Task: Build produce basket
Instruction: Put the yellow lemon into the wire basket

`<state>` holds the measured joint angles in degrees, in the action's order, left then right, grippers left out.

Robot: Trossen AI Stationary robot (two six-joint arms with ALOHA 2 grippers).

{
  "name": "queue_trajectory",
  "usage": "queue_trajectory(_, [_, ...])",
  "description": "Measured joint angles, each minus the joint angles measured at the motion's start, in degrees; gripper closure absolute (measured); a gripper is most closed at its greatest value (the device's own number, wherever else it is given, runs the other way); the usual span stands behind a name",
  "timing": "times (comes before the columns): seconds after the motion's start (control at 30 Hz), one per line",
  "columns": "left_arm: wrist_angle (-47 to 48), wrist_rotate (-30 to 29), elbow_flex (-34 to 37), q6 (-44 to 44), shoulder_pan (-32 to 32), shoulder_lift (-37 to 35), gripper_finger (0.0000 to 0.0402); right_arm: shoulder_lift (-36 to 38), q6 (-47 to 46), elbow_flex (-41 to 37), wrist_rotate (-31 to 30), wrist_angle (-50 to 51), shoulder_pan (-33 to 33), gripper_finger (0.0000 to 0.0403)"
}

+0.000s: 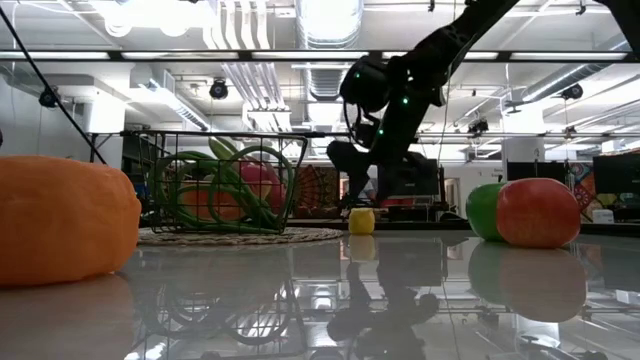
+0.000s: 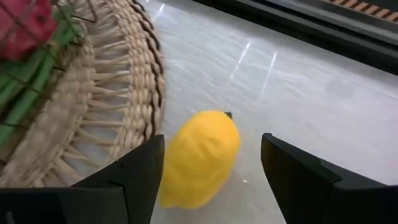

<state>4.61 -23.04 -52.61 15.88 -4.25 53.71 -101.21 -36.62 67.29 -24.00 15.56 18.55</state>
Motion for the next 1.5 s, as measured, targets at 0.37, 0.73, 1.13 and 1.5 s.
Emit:
queue_trajectory(0.37, [-0.3, 0.0, 0.2, 1.3, 0.0, -0.1, 0.0269, -2.6, -1.0, -0.1, 0.0, -1.2, -0.1, 0.0152])
queue_trajectory(0.73, [-0.2, 0.0, 0.5, 1.2, 0.0, -0.1, 0.0269, -2.9, -0.2, -0.2, 0.6, -1.0, -0.5, 0.0255])
queue_trajectory(1.13, [-0.3, 0.1, 0.7, 0.9, 0.0, 0.2, 0.0269, 3.0, 9.2, -0.3, 1.6, 4.1, -0.9, 0.0307])
queue_trajectory(1.5, [-10.5, 7.6, 8.1, -3.1, 0.0, 0.6, 0.0269, 24.3, 30.8, -11.4, 6.1, -8.7, -11.7, 0.0306])
